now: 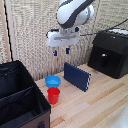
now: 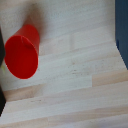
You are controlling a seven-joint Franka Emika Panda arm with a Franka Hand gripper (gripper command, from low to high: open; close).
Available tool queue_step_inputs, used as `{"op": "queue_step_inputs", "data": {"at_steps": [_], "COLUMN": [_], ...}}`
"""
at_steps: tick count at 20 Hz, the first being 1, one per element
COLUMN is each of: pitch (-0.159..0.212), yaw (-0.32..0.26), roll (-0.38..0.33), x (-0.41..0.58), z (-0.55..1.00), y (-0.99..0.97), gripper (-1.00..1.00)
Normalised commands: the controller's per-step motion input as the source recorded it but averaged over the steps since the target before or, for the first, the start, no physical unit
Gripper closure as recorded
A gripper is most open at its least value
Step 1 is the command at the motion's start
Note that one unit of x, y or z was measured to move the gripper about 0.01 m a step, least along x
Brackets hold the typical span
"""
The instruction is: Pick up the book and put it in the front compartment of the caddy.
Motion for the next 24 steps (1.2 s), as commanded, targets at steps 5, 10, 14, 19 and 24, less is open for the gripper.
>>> {"op": "queue_step_inputs", "data": {"at_steps": [5,10,14,19,24], "pitch": [0.007,0.008,0.001,0.0,0.0], "yaw": [0.08,0.074,0.072,0.038,0.024], "roll": [0.001,0.001,0.0,0.0,-0.008], "x": [0.041,0.018,0.0,0.0,0.0], "z": [-0.08,-0.07,-0.09,-0.13,-0.22], "y": [-0.55,-0.59,-0.57,-0.56,-0.45], "gripper": [-1.0,-1.0,-1.0,-1.0,-1.0]}}
